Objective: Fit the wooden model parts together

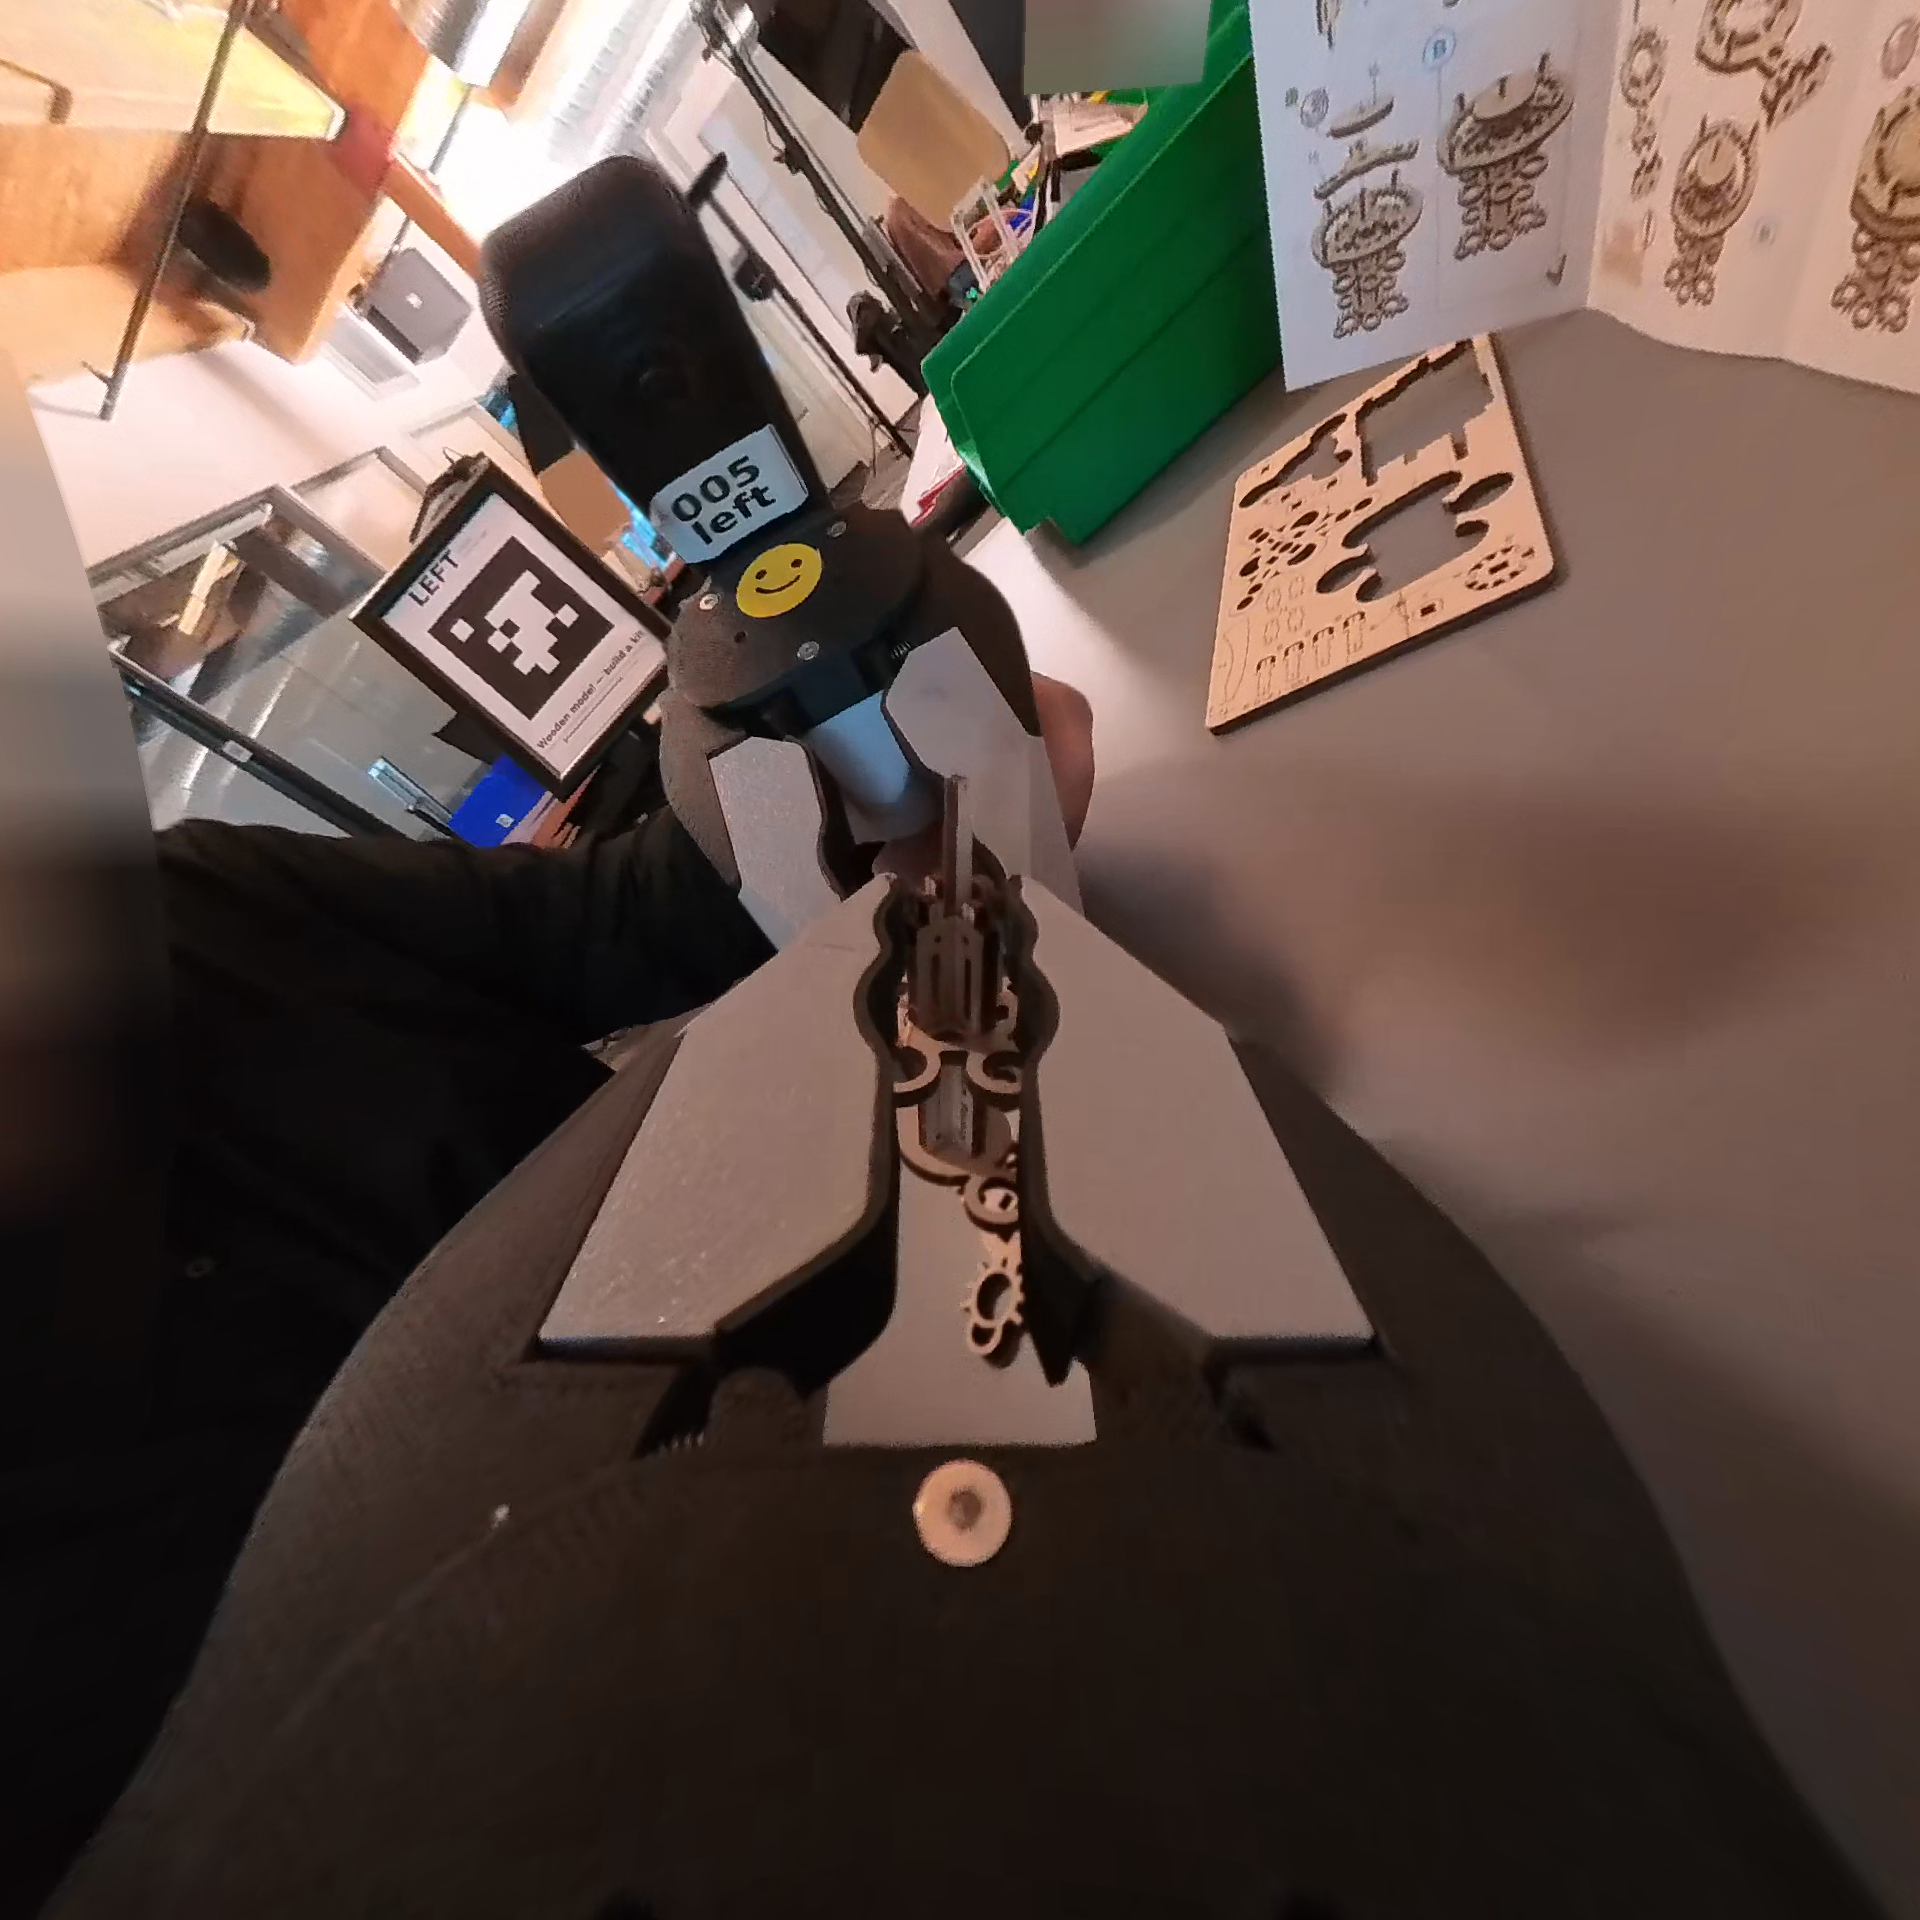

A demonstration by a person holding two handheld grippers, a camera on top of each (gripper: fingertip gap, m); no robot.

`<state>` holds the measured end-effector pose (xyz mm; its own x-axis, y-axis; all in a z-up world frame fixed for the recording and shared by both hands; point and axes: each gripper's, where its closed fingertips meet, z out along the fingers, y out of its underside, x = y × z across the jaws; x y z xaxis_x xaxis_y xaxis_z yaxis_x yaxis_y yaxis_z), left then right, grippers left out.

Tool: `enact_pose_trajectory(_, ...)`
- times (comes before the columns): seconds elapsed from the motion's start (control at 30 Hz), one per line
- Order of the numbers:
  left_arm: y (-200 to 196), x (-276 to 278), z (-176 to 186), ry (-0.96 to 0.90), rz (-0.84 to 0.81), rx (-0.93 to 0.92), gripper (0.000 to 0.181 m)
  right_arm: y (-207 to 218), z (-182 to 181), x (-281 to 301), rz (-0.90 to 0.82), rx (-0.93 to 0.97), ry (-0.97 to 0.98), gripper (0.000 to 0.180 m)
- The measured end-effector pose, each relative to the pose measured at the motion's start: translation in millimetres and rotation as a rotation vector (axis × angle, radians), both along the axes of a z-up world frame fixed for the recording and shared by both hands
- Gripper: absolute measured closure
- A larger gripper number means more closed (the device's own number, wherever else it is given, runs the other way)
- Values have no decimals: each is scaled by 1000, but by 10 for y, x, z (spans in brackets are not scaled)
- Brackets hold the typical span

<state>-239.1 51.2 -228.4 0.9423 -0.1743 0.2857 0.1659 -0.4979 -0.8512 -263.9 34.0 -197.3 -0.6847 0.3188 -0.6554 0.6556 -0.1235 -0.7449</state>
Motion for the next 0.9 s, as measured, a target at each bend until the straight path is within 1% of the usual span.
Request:
enact_pose_trajectory(0.3, -6, -8, -35, 114, 37, -7, 148, 12, -47, 51, 7, 69, 29, 166)
enact_pose_trajectory(0.43, -2, -39, -50, 173, 56, -11, 148, 39, -49, 40, 1, 63, 23, 165)
enact_pose_trajectory(0.63, 36, -76, -146, 398, 74, -52, 148, 92, -33, 44, -22, 99, 54, 166)
enact_pose_trajectory(0.73, 73, -13, -144, 381, 71, -55, 148, 71, -3, 77, -14, 103, 71, 162)
enact_pose_trajectory(0.9, 66, -64, -94, 322, 99, -38, 148, 94, 70, 73, -34, 101, 101, 149)
